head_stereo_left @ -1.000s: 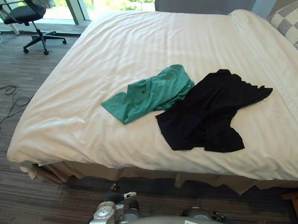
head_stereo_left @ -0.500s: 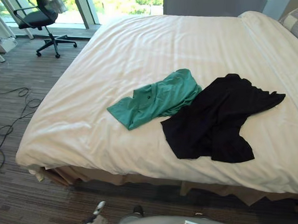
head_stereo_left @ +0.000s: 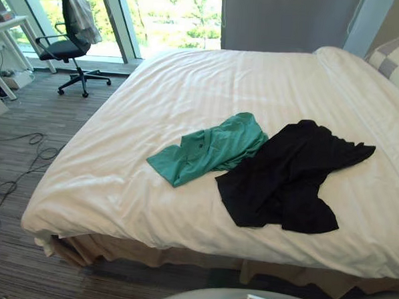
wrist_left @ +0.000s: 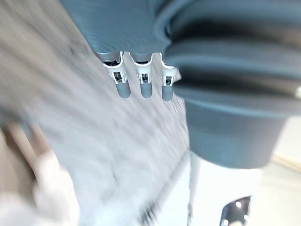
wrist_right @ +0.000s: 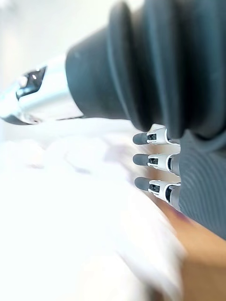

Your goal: Tidy the bed and pick cloth on bed and put in laundry

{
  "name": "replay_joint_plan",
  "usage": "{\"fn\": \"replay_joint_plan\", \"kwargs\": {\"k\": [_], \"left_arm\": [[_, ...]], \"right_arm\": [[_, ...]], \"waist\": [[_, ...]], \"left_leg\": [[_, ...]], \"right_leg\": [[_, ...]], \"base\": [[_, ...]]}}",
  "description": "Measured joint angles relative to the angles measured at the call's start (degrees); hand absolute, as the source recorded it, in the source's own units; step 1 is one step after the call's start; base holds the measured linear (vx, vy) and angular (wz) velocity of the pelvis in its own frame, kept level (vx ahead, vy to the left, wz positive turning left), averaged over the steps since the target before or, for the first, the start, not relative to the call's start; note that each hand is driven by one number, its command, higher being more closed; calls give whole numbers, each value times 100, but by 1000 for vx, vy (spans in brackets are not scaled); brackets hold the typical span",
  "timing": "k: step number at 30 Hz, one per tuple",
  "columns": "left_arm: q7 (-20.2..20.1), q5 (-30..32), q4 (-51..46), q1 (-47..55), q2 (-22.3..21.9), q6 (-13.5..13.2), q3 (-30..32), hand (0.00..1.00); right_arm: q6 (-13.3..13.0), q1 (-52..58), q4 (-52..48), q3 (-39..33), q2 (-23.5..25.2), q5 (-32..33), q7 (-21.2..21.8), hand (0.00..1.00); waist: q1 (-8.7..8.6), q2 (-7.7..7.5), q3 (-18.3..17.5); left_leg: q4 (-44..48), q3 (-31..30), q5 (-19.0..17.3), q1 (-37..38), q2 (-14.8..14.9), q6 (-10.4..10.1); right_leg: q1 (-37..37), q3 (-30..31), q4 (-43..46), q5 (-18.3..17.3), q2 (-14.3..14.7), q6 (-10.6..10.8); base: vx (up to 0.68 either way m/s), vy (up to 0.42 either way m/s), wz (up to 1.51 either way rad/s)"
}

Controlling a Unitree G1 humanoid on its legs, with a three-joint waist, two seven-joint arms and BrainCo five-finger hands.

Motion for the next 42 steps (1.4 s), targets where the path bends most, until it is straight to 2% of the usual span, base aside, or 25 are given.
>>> {"fn": "replay_joint_plan", "kwargs": {"k": [1, 2, 3, 4, 5, 6, 7, 8, 10, 12, 16, 18, 20, 22, 25, 28, 30, 31, 34, 37, 42], "left_arm": [[46, 806, -378, 0, 91, -335, -310, 0], [71, 1200, -636, -9, 115, -527, -461, 0], [88, 2188, -1160, -119, 195, -845, -777, 0], [219, 3149, -1687, -315, 388, -991, -1199, 0], [419, 3781, -1900, -480, 530, -967, -1466, 0], [767, 4834, -2282, -916, 826, -787, -2059, 0], [928, 6066, -2729, -1492, 1090, -401, -2793, 0], [928, 6254, -2800, -1597, 1129, -330, -2907, 0], [773, 7427, -3052, -2130, 1281, 125, -3386, 0], [748, 7892, -2745, -2242, 1287, 150, -3414, 0], [729, 8812, -2524, -2232, 1395, 83, -3707, 0], [700, 9062, -2305, -2282, 1626, 42, -4038, 0], [575, 9139, -1924, -2518, 1804, 220, -4462, 0], [329, 9124, -1597, -2828, 1862, 712, -4793, 0], [259, 9011, -1133, -3122, 1861, 1215, -5076, 0], [298, 8793, -847, -3427, 1849, 1615, -5290, 0], [328, 8709, -844, -3485, 1845, 1764, -5296, 0], [336, 8542, -849, -3592, 1842, 1858, -5297, 0], [441, 8162, -960, -3852, 1839, 2066, -5293, 0], [445, 8137, -1226, -4107, 1781, 2241, -5312, 0], [456, 8184, -1464, -4454, 1649, 2423, -5512, 0]], "right_arm": [[157, -45, -570, 389, -159, -332, 60, 0], [237, -80, -798, 591, -266, -481, 122, 0], [305, -147, -1150, 963, -474, -798, 251, 0], [322, -289, -1395, 1284, -651, -1000, 388, 0], [404, -395, -1504, 1436, -742, -1044, 507, 0], [565, -667, -1619, 1809, -977, -1083, 731, 0], [746, -995, -1765, 2320, -1240, -1198, 964, 0], [773, -1039, -1814, 2397, -1264, -1210, 1001, 0], [876, -1214, -2204, 2841, -1243, -1269, 1270, 0], [926, -1158, -2130, 2940, -1242, -1354, 1411, 0], [988, -960, -2031, 2967, -1241, -1545, 1752, 0], [988, -971, -2036, 3055, -1240, -1584, 1922, 0], [993, -994, -2100, 3272, -1238, -1602, 2123, 0], [993, -1007, -2348, 3482, -1229, -1683, 2288, 0], [994, -1236, -2481, 3487, -1226, -1698, 2293, 0], [994, -1519, -2564, 3418, -1238, -1693, 2236, 0], [990, -1586, -2821, 3360, -1241, -1647, 2235, 0], [976, -1633, -3039, 3292, -1243, -1540, 2236, 0], [909, -1650, -3604, 3167, -1247, -1310, 2232, 0], [861, -1646, -4117, 3131, -1248, -1179, 2235, 0], [802, -1617, -4710, 3050, -1269, -838, 2255, 0]], "waist": [[-3, 0, 3], [-6, 2, 6], [0, 2, 16], [-1, 7, 19], [-5, 15, 24], [-30, 43, 47], [-75, 42, 104], [-87, 59, 124], [-251, 190, 279], [-347, 260, 346], [-360, 268, 363], [-337, 293, 366], [-326, 360, 400], [-400, 431, 433], [-577, 530, 636], [-715, 526, 977], [-757, 524, 1149], [-766, 531, 1347], [-776, 536, 1537], [-756, 471, 1784], [-790, 427, 1951]], "left_leg": [[2, 24, -2, -17, 2, 2], [2, 40, -4, -24, 1, 3], [5, 69, -8, -21, -5, 6], [27, 96, -9, -7, -11, 8], [30, 113, -9, 3, -16, 9], [31, 146, -8, 29, -26, 10], [30, 204, -9, 90, -44, 11], [30, 211, -9, 90, -49, 11], [31, 302, -6, 85, -66, 17], [31, 384, -2, 124, -68, 22], [33, 513, -2, 202, -2, 22], [34, 647, -1, 200, 27, 23], [34, 784, -1, 143, 47, 23], [34, 896, 0, -77, 46, 24], [35, 1031, 53, -434, 8, 99], [36, 1250, 125, -687, -30, 185], [114, 1350, 140, -847, -39, 206], [113, 1426, 168, -862, -48, 237], [124, 1471, 249, -1136, -36, 245], [198, 1611, 279, -1284, 13, 237], [317, 1844, 278, -1662, 74, 236]], "right_leg": [[-63, 40, -20, 1, 0, -1], [-71, 58, -20, 3, 1, 0], [-64, 98, -17, 15, 1, 7], [-59, 130, -18, 29, -1, 16], [-59, 147, -14, 33, -6, 17], [-61, 194, 0, 42, -17, 21], [-67, 296, 35, 46, -19, 26], [-71, 303, 39, 46, -19, 26], [-164, 413, 109, 52, -32, 32], [-190, 530, 112, 55, -24, 35], [-189, 723, 87, 54, 67, 27], [-261, 891, 86, 68, 110, -27], [-394, 1084, 83, 95, 146, -70], [-722, 1264, 126, 108, 161, -78], [-1292, 1479, 343, 157, 144, -70], [-1762, 1729, 534, 212, 136, -69], [-2037, 1853, 722, 212, 124, -69], [-2139, 1904, 843, 206, 121, -75], [-2567, 1964, 1104, 169, 117, -125], [-2815, 2010, 1331, 136, 131, -169], [-3327, 2073, 1582, 114, 118, -188]], "base": [[-11, 6, -7], [20, 11, -11], [50, 18, -11], [59, 19, -11], [31, 20, -12], [1, 39, -23], [-6, 33, -23], [-18, 32, -19], [-8, 23, -20], [27, 17, -34], [75, -27, -11], [43, -9, -21], [5, 13, -28], [-22, 16, -33], [-49, 30, -29], [-55, 18, -36], [-32, 0, -27], [-27, -12, -19], [-49, -40, -6], [-34, -85, -8], [-37, -69, -4]]}}
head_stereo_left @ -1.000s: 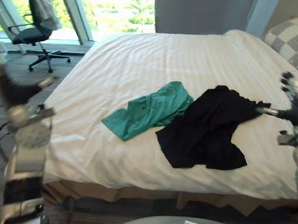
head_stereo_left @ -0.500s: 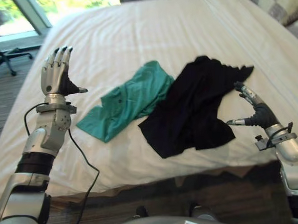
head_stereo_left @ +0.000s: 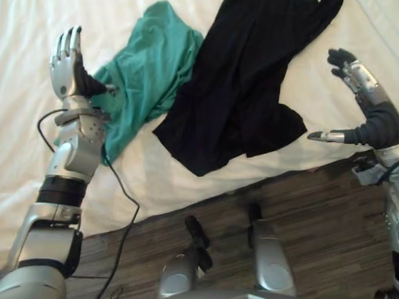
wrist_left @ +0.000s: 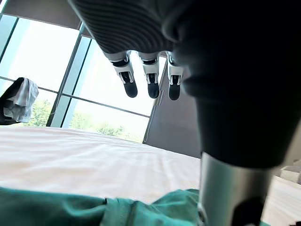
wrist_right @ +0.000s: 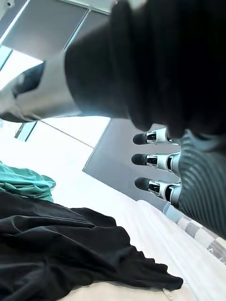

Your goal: Tidy the bed and pick cloth on bed and put in laundry

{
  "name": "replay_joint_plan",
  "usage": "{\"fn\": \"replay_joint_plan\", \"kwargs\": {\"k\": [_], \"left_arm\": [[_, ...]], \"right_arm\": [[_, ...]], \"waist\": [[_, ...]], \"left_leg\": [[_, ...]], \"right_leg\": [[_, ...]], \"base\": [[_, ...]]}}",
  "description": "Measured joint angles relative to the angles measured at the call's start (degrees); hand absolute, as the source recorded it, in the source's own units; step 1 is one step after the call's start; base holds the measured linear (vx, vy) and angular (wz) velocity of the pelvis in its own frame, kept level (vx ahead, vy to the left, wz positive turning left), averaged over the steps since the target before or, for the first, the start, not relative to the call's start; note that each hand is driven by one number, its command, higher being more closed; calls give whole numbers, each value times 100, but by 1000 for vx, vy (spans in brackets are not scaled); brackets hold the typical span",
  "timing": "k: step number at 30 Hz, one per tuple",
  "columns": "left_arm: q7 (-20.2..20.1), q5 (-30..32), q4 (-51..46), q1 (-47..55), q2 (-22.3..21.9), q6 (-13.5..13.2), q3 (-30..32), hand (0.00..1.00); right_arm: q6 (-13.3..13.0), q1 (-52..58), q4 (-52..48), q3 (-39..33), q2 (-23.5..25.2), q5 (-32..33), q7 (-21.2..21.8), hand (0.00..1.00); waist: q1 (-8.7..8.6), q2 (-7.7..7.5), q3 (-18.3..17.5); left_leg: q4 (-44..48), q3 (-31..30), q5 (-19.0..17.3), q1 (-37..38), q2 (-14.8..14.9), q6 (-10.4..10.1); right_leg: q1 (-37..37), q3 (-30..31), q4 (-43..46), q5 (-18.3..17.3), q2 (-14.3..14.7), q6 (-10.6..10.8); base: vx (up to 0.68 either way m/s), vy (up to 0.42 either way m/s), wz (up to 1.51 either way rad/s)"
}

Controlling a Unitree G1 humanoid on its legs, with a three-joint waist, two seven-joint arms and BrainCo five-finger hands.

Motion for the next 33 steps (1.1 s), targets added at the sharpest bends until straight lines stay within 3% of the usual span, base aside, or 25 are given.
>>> {"fn": "replay_joint_plan", "kwargs": {"k": [6, 8, 13, 14, 16, 19, 21, 26, 29, 33], "left_arm": [[135, -2, -1, -267, -65, 386, -223, 0], [255, 4, 115, -495, -200, 544, -254, 0], [216, 168, 375, -1060, -274, 1294, -402, 0], [202, 274, 373, -1146, -274, 1388, -405, 100], [-55, 481, 369, -1518, -230, 1748, -424, 100], [-336, 740, 366, -1752, -209, 1999, -425, 100], [-540, 1161, 359, -1825, -119, 2035, -424, 100], [-773, 1054, 289, -1833, 143, 1892, -341, 100], [-777, 184, 299, -1735, 249, 1512, -192, 100], [-818, -1045, -152, -750, 221, 594, 32, 100]], "right_arm": [[-44, 39, -190, -56, -217, 501, 179, 0], [-198, 4, -259, -77, -215, 601, 222, 0], [-248, -298, -419, -352, -233, 904, 221, 0], [-249, -312, -422, -392, -249, 958, 216, 0], [-251, -430, -427, -529, -491, 1233, 216, 0], [-331, -601, -430, -685, -603, 1468, 228, 0], [-444, -680, -429, -844, -603, 1608, 238, 0], [-818, -609, -490, -1194, -611, 1666, 229, 0], [-1005, -467, -700, -1457, -681, 1602, 92, 0], [-1062, -94, -1145, -1756, -906, 1231, -134, 0]], "waist": [[-28, -82, 179], [-29, -84, 223], [-75, -111, 576], [-74, -116, 585], [-42, -116, 692], [-15, -127, 770], [-11, -133, 832], [-18, -140, 914], [-34, -142, 1000], [-26, -138, 1021]], "left_leg": [[166, 209, 1, -443, -12, 2], [210, 217, 22, -677, -11, 28], [290, 193, 72, -1144, -3, 43], [289, 194, 93, -1195, -3, 43], [295, 161, 115, -1335, 9, 58], [307, 79, 137, -1498, 7, 59], [313, 42, 157, -1611, 9, 73], [339, -1, 176, -1718, -1, 89], [391, 1, 174, -1624, 0, 91], [391, 11, 162, -1253, -2, 94]], "right_leg": [[-590, 145, 267, -1, -29, 0], [-836, 152, 326, 0, -44, -2], [-1300, 144, 435, 26, -73, -7], [-1353, 139, 436, 36, -74, -12], [-1452, 88, 436, 43, -83, -12], [-1583, 54, 435, 51, -99, -5], [-1663, 9, 427, 71, -110, -2], [-1715, -25, 365, 130, -142, 37], [-1597, -37, 372, 133, -161, 39], [-1200, -163, 372, 129, -207, 44]], "base": [[-23, -54, -6], [-15, -54, 8], [27, -53, 8], [53, -37, 11], [49, -38, 15], [33, -35, 12], [33, -40, 16], [15, -18, 4], [41, -39, -1], [71, -43, -2]]}}
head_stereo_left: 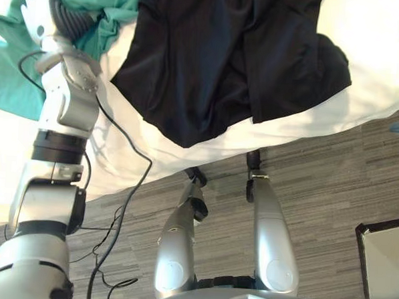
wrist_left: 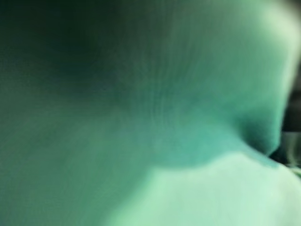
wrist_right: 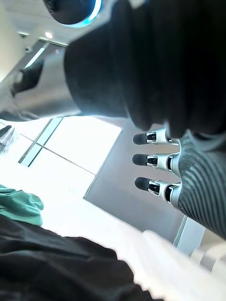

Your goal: Tidy the bed and pick cloth on bed and put in laundry

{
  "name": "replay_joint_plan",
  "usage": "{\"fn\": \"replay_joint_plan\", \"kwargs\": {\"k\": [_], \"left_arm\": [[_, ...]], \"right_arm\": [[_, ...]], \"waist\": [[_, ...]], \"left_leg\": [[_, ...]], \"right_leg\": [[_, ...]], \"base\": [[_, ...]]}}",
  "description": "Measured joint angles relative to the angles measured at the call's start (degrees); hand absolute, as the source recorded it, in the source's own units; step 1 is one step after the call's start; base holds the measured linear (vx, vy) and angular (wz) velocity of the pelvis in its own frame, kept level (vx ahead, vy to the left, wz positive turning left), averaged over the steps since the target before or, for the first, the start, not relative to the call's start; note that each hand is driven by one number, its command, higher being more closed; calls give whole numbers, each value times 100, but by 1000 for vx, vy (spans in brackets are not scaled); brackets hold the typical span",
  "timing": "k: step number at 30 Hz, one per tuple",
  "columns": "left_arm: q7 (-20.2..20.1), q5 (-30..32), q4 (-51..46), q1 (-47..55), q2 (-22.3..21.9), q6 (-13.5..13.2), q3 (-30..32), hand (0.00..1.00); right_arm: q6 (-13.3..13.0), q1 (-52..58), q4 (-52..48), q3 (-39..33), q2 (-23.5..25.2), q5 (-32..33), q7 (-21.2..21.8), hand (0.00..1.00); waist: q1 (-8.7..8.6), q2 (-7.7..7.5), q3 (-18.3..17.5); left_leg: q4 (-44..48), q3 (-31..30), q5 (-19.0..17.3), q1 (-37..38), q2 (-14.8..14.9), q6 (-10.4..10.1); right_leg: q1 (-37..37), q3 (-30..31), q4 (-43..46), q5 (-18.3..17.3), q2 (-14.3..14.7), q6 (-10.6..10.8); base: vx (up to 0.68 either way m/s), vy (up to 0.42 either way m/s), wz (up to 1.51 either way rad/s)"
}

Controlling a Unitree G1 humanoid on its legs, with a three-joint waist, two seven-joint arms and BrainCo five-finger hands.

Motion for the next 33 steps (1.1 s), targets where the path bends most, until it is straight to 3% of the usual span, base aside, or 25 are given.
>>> {"fn": "replay_joint_plan", "kwargs": {"k": [2, 4, 7, 9, 12, 15, 20, 25, 30, 33], "left_arm": [[-79, -495, -522, 733, -100, -319, 32, 100], [-350, -980, -1228, 1773, -453, -611, 199, 100], [-680, -1242, -1740, 2876, -736, -950, 473, 100], [-818, -1426, -1783, 3325, -824, -1124, 638, 100], [-1181, -1729, -1785, 4136, -1090, -1521, 920, 100], [-1665, -2105, -1923, 4723, -1328, -1737, 1133, 100], [-2426, -2408, -2509, 5361, -1815, -1777, 1414, 100], [-3441, -2644, -2639, 5687, -2022, -1617, 1912, 100], [-4065, -3134, -2631, 5685, -2029, -1344, 2216, 100], [-4106, -3294, -2446, 5585, -2007, -1341, 2235, 100]], "right_arm": [[58, 244, -123, -82, 30, -208, -14, 0], [240, 608, -221, -68, 44, -645, -50, 0], [612, 742, -181, 128, 86, -1440, -166, 0], [775, 615, 25, 338, 94, -1787, -255, 0], [1246, -19, 1335, 830, 95, -2558, -383, 0], [1731, -306, 2425, 1034, 95, -2700, -465, 0], [2233, -437, 3132, 1124, 274, -2940, -620, 0], [3024, -786, 4503, 1328, 831, -3344, -990, 0], [3205, -1304, 5237, 1375, 851, -3331, -1416, 0], [3325, -1711, 5874, 1466, 844, -3353, -1461, 0]], "waist": [[25, 4, -3], [155, 21, -16], [348, -3, -69], [468, -31, -285], [689, -69, -680], [857, -51, -886], [1229, -79, -940], [1607, -345, -966], [1731, -588, -837], [1770, -708, -762]], "left_leg": [[-4, -15, -1, 203, 0, 1], [-2, -127, -1, 499, -5, 2], [8, -335, -19, 736, 25, 27], [-13, -487, -19, 703, 20, 27], [-73, -861, 7, 703, 2, 18], [-77, -1266, 54, 702, -9, 27], [-90, -1682, 105, 699, -63, 80], [-113, -2008, 161, 699, -25, 74], [-229, -2036, 254, 699, 21, 65], [-369, -2016, 343, 681, 50, 65]], "right_leg": [[244, -138, 4, -3, -40, 1], [625, -336, 15, -37, -102, 0], [1071, -652, 29, -176, -146, -38], [1147, -811, 25, -280, -175, -74], [1439, -1118, -126, -363, -179, -77], [1862, -1474, -483, -306, -140, -50], [2280, -1826, -886, -171, -84, -16], [2683, -2160, -1356, -22, 65, -34], [2780, -2230, -1635, 124, 183, -64], [2737, -2191, -1786, 228, 253, -82]], "base": [[86, -35, 10], [98, -41, 21], [55, -60, 48], [11, -83, 49], [-9, -77, 53], [-22, -6, 60], [11, 35, 40], [42, 13, 30], [-1, -1, 4], [-17, 4, -7]]}}
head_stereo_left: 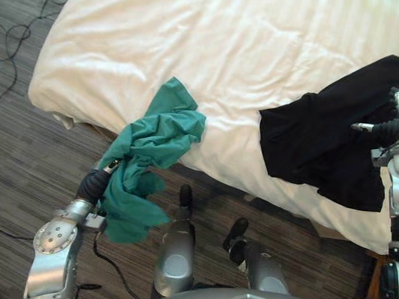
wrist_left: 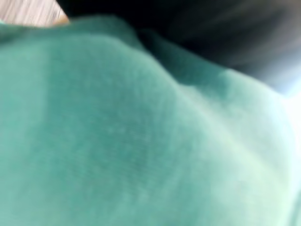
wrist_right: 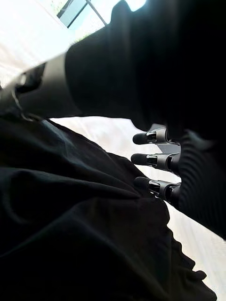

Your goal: Tidy the bed and pick cloth on bed and put in laundry

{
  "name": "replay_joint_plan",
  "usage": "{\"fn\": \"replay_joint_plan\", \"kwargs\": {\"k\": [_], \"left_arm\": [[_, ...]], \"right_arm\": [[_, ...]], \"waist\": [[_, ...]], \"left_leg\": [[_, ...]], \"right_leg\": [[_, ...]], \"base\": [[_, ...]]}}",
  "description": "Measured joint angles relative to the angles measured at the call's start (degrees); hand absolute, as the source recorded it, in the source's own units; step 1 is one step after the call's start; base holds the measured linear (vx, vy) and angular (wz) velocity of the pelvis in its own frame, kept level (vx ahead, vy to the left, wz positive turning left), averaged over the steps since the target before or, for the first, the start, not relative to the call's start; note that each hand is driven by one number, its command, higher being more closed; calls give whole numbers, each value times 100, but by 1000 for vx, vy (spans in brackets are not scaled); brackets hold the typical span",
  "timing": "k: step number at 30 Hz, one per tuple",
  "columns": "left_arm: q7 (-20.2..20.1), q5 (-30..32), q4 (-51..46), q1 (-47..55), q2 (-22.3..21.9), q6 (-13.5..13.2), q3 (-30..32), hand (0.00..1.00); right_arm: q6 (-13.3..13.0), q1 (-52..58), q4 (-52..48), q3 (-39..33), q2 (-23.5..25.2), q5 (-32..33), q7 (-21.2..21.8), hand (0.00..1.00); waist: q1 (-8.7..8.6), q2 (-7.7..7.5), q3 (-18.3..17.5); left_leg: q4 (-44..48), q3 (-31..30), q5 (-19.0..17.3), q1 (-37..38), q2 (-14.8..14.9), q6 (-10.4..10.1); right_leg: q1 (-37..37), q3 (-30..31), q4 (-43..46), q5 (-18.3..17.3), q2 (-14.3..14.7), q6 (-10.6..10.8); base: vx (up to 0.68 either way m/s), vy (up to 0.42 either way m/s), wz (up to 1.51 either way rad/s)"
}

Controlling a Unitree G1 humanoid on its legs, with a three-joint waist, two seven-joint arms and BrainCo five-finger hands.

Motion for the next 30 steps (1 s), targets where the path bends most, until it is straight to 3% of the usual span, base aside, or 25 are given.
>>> {"fn": "replay_joint_plan", "kwargs": {"k": [5, 9, 10, 15, 20, 22, 26, 30], "left_arm": [[292, -10, 1709, -1029, 182, -63, -171, 100], [496, 4, 2379, -1326, 293, -373, -395, 100], [562, 2, 2514, -1436, 294, -465, -486, 100], [797, -4, 3072, -1983, 355, -566, -739, 100], [952, -9, 3315, -2165, 380, -566, -890, 100], [1005, -8, 3404, -2165, 376, -567, -900, 100], [1173, -4, 3383, -2161, 161, -561, -919, 100], [1305, 9, 2732, -1735, -226, -451, -979, 100]], "right_arm": [[370, -796, 1614, 663, -148, -1340, 404, 0], [588, -1196, 1987, 861, -286, -1498, 558, 0], [639, -1238, 2045, 949, -317, -1492, 573, 100], [703, -1546, 2161, 940, -364, -1268, 328, 100], [508, -1735, 2504, 908, -387, -675, -68, 100], [325, -1747, 2560, 886, -390, -331, -150, 100], [-326, -1515, 2663, 619, -268, 668, -260, 100], [-935, -688, 2020, 392, 242, 1377, -266, 100]], "waist": [[124, -9, 213], [128, -49, 301], [146, -49, 301], [122, -33, 328], [126, -15, 340], [115, -15, 340], [71, 6, 350], [-38, 45, 374]], "left_leg": [[-157, -15, 190, -325, 34, 19], [-182, -13, 202, -401, 42, 9], [-228, -15, 224, -402, 41, 4], [-262, -65, 286, -620, 44, -8], [-265, -21, 286, -629, 44, -20], [-266, 4, 295, -621, 47, -22], [-271, 99, 298, -501, 56, -36], [-302, 219, 242, -60, 36, -111]], "right_leg": [[-393, 16, -2, 85, 62, -11], [-491, 18, 8, 88, 56, -17], [-515, 19, 17, 86, 48, -19], [-787, 19, 139, 78, 31, -26], [-880, 67, 272, 31, 1, -41], [-912, 108, 307, 21, -4, -48], [-866, 187, 357, -17, -8, -75], [-519, 298, 396, -98, -44, -74]], "base": [[-4, 3, -2], [0, 0, 1], [0, 0, 0], [0, 0, 0], [9, -6, -4], [34, -19, -11], [72, -26, -9], [91, -25, -13]]}}
